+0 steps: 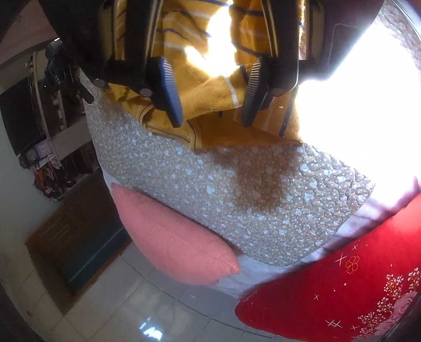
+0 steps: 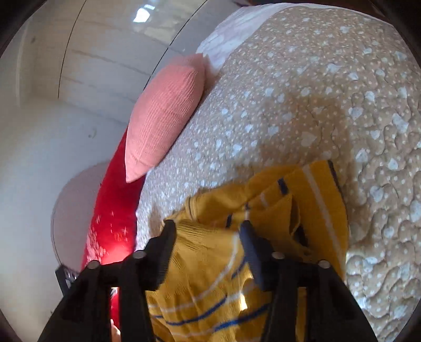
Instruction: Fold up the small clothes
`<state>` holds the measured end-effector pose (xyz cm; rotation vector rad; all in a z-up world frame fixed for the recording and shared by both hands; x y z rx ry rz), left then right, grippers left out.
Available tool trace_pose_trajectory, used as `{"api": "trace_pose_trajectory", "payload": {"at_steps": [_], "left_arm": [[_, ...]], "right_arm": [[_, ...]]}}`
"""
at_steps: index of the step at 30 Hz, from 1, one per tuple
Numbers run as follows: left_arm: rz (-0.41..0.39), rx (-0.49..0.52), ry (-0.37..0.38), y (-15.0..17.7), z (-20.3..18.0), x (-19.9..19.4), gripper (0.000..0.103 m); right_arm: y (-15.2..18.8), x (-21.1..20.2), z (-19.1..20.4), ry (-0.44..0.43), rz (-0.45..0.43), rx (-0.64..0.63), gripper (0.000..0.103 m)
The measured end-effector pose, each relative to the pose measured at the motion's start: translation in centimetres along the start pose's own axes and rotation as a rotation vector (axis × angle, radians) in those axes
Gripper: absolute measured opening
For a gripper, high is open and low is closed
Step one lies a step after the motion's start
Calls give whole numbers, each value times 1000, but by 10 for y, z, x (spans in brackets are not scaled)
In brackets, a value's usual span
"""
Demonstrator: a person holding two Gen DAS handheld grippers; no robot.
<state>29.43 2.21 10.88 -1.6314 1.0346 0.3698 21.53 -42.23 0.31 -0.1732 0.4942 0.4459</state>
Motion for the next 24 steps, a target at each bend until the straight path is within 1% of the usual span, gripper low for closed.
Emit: {"api": "trace_pose_trajectory", "payload": {"at_steps": [1, 3, 6, 8, 10, 12, 14, 18, 19, 20, 21, 22, 24], "left_arm": [[-7, -4, -7, -2, 2, -5, 54], [-5, 7, -18, 1, 5, -15, 54], [-16, 58, -69, 18, 6, -36, 61], [-31, 68, -106, 36, 12, -48, 68], [-20, 66, -125, 58, 18, -54, 69], [8, 76, -98, 81, 21, -52, 70], [35, 99, -65, 100, 23, -46, 70], [51, 211, -55, 130, 10, -30, 69], [53, 219, -45, 135, 9, -25, 53], [67, 220, -24, 140, 10, -19, 20], [94, 216, 2, 143, 11, -12, 12], [100, 203, 11, 148, 14, -8, 12], [88, 185, 14, 149, 20, -8, 11]], "right_arm": [[-6, 1, 0, 19, -25, 11, 74], [-12, 3, 6, 72, -37, -2, 74], [0, -5, 26, 92, -41, -116, 76], [21, -10, 44, 118, -30, -233, 76], [48, -11, 59, 148, -10, -341, 76], [76, -8, 71, 173, 25, -422, 76], [101, -2, 81, 179, 69, -468, 76], [147, 27, 102, 169, 179, -534, 76], [160, 36, 109, 171, 199, -562, 76], [173, 45, 115, 178, 216, -596, 76], [186, 55, 120, 187, 231, -632, 76], [198, 66, 125, 198, 250, -668, 76], [219, 92, 135, 229, 291, -718, 71]]}}
Point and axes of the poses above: each gripper's, at about its wrist camera, not at the fingertips, and x roughly the way its jaws point, z to its left, y to its underside, the point moved 1 cm from there along x, roughly the way its jaws point, and after that the axes turned 15 degrees about x, right-handed, at the moved point
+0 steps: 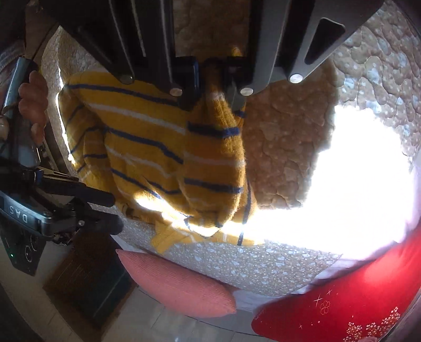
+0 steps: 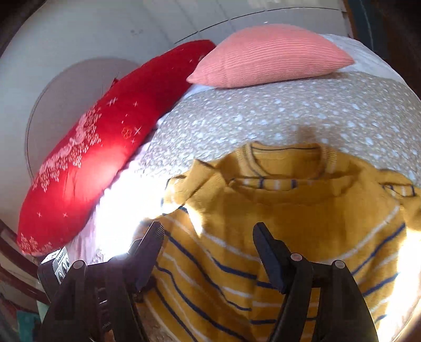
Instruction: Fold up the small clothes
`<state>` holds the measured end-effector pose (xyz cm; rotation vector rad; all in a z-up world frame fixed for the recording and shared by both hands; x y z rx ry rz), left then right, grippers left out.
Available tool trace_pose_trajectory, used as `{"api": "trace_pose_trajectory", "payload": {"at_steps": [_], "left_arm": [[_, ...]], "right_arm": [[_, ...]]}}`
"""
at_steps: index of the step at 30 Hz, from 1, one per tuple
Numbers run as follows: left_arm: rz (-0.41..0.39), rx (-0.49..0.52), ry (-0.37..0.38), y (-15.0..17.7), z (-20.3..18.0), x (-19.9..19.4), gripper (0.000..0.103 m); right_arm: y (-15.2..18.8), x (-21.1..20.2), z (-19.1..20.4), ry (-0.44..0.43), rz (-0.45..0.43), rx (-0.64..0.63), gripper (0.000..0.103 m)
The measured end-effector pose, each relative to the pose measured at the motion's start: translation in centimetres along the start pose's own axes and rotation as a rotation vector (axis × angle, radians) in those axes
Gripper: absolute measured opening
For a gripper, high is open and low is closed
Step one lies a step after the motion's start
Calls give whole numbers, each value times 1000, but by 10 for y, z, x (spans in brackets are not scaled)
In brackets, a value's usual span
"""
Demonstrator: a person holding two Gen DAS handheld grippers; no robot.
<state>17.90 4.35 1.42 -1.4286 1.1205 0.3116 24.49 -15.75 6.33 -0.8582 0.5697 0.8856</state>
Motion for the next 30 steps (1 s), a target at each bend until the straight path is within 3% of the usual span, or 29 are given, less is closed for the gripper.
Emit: {"api": "trace_pose_trajectory", "payload": {"at_steps": [2, 4, 8, 13, 15, 18, 20, 22, 25, 30], "left_arm": [[-14, -3, -14, -1, 3, -5, 10], [-29, 9, -20, -1, 2, -10, 10], [-51, 56, 13, 2, -1, -12, 11], [-105, 30, 93, 2, 14, -27, 16], [-134, -9, 105, 1, 24, -36, 17], [-160, -52, 90, 2, 35, -41, 17], [-152, -68, 41, 3, 40, -40, 17], [-141, -86, 43, 3, 44, -37, 19], [-155, -103, 39, 5, 45, -42, 28], [-238, -74, 49, 1, 32, -62, 47]], "right_arm": [[-3, 27, 20, 28, 47, -39, 57], [-10, 53, 34, 90, 61, -74, 53], [-31, 99, 49, 193, 49, -83, 53], [-43, 141, 65, 204, 96, -70, 57], [-49, 141, 74, 140, 102, -58, 57], [-61, 126, 92, -9, 111, 8, 57], [-67, 107, 106, -41, 71, -13, 57], [-68, 84, 110, -43, 44, -47, 59], [-66, 43, 85, 48, -10, -75, 59], [-51, -37, -18, 276, -106, 9, 59]]}}
Point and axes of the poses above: each gripper's, at about its wrist camera, not at the fingertips, and x roughly the way its jaws point, z to its left, y to its underside, the point moved 1 cm from there along x, roughly the way its jaws point, and after that the axes turned 15 degrees about x, right-handed, at the moved point
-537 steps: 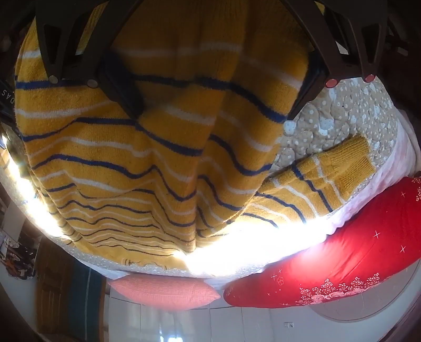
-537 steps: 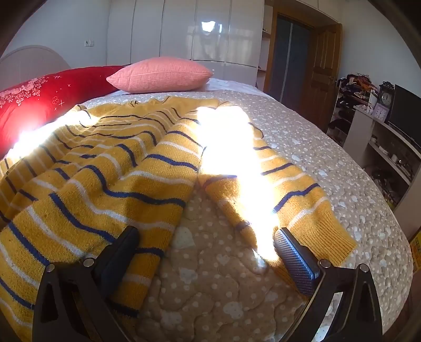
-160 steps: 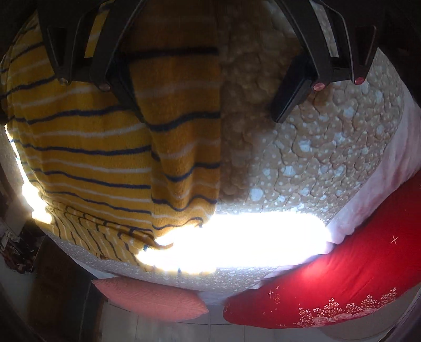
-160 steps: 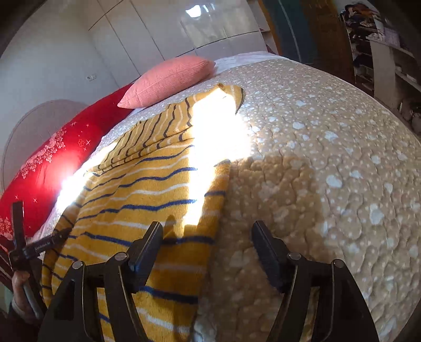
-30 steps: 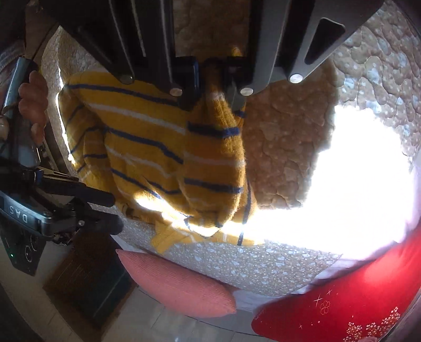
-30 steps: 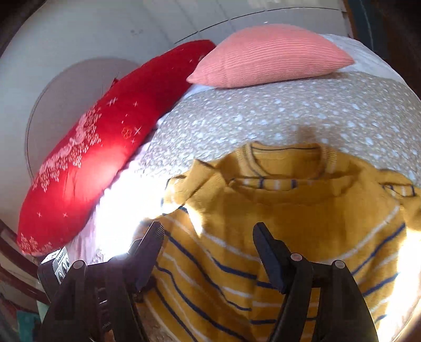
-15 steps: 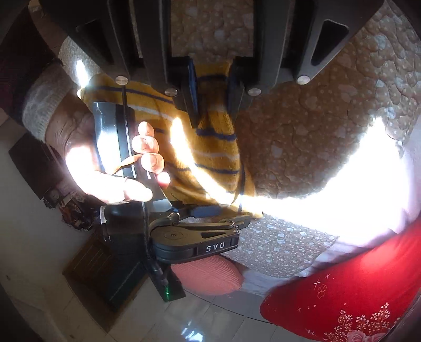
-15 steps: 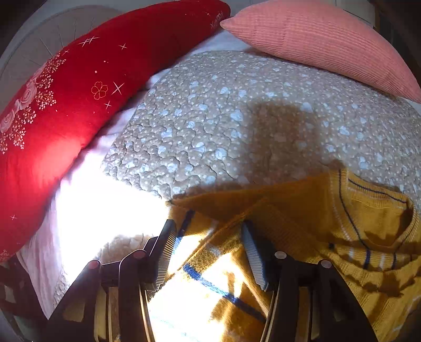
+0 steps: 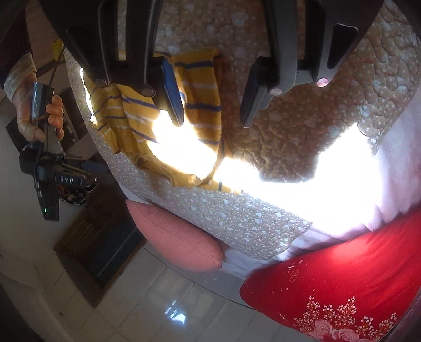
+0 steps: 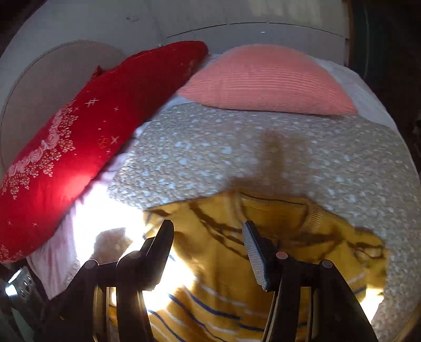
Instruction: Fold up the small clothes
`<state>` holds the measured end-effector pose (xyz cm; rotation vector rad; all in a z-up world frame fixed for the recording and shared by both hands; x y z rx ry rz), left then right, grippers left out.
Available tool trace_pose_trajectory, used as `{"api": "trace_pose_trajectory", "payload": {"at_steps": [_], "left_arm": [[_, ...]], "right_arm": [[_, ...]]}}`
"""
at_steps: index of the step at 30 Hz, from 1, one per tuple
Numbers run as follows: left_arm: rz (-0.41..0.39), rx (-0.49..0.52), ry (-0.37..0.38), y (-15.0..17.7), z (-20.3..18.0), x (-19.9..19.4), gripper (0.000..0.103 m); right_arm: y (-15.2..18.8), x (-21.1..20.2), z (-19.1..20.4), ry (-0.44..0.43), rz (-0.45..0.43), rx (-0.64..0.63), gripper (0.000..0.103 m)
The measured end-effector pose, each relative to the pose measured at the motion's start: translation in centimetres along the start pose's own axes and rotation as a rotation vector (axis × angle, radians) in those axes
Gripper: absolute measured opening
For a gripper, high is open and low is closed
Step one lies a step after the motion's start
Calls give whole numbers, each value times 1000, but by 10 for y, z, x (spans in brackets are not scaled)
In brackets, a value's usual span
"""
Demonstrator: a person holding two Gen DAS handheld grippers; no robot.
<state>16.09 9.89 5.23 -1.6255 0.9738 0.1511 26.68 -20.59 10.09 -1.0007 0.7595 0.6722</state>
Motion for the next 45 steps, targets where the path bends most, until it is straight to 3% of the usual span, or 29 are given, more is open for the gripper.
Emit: {"api": "trace_pose_trajectory", "payload": {"at_steps": [2, 6, 12, 13, 14, 16, 20, 25, 29, 33, 36, 38, 39, 42, 45], "left_arm": [[-27, 12, 19, -1, -10, -4, 57], [-50, 25, 46, 1, -28, -4, 61], [2, 74, 26, 9, -44, 11, 61], [8, 83, 17, 11, -46, 11, 61], [13, 90, 10, 12, -47, 14, 61], [25, 86, -2, 14, -45, 18, 61], [76, 51, -50, 16, -35, 30, 61], [205, 52, -209, 23, -19, 51, 61], [241, -28, -170, 29, 0, 58, 62], [225, -37, -180, 28, 1, 52, 62], [207, -44, -188, 28, -1, 45, 62], [187, -41, -213, 27, -2, 38, 62], [181, -33, -231, 26, -2, 36, 62], [185, -21, -297, 26, 3, 33, 69], [193, -50, -291, 27, 11, 32, 70]], "right_arm": [[11, -14, -47, 56, 18, 47, 59], [34, -29, -111, 162, 9, 78, 66], [49, -4, -143, 201, 45, 91, 69], [50, 3, -143, 176, 72, 89, 53], [53, 7, -141, 147, 88, 90, 9], [51, 4, -139, 145, 56, 82, 6], [30, 8, -155, 359, -12, 97, 5], [28, 24, -157, 466, 9, 62, 14], [33, -8, -149, 391, -70, 98, 19], [55, -54, -142, 206, -151, 164, 23], [77, -58, -136, 49, -84, 178, 28], [93, -48, -145, -36, -4, 237, 40], [102, -42, -151, -28, 21, 258, 41], [122, -19, -176, 129, 75, 261, 40], [122, -34, -176, 113, 31, 304, 38]]}}
Point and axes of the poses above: each gripper's, at about its wrist camera, not at the fingertips, and x roughly the way its jaws point, z to its left, y to its underside, the point moved 1 cm from there along x, roughly the way its jaws point, and after that the axes turned 15 degrees about x, right-handed, at the moved point
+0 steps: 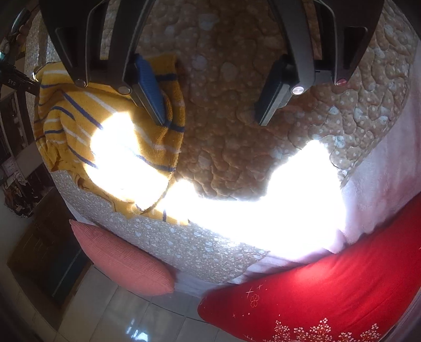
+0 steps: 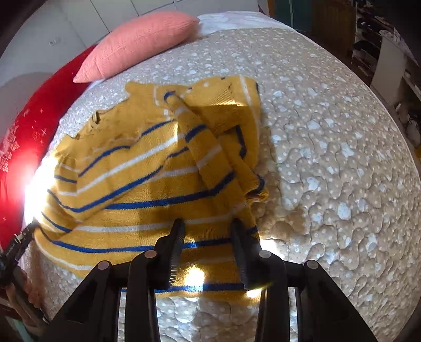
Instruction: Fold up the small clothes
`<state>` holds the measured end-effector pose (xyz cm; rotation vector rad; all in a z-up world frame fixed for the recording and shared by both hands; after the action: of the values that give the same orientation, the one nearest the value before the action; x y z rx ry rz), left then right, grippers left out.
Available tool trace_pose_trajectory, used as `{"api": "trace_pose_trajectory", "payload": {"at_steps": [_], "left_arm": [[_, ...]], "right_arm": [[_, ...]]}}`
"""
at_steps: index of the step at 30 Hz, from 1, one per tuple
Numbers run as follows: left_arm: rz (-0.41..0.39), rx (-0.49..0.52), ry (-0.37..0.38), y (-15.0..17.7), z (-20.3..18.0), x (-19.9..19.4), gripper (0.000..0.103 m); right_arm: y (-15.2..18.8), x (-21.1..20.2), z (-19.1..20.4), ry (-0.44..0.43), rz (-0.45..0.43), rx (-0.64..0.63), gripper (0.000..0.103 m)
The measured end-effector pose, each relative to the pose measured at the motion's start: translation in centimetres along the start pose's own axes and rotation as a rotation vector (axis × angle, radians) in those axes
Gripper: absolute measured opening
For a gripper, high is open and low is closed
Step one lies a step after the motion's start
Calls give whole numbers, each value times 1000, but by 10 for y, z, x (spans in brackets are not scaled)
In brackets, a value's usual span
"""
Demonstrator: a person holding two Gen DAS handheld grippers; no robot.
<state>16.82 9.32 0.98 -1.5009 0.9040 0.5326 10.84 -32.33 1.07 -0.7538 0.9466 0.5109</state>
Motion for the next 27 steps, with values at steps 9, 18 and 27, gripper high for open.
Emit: {"api": "trace_pose_trajectory", "payload": {"at_steps": [9, 18, 27], "left_arm": [[-73, -229, 28, 0, 61, -24, 70], [-60, -327, 33, 10, 94, -18, 70], [-70, -386, 77, 12, 112, -23, 70]], "right_arm": [[31, -31, 141, -138, -54, -291, 68], [94, 49, 308, -144, 103, -555, 73], [101, 120, 357, 174, 28, -709, 77]]}}
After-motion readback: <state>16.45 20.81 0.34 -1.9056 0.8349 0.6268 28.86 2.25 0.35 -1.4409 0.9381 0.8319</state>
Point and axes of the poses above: each gripper's, at about its wrist camera, not at the fingertips, and x roughly the way its jaws point, z to its left, y to its underside, the point moved 1 cm from there along x, roughly the way its jaws point, and after that the axes turned 15 degrees about x, right-handed, at the moved point
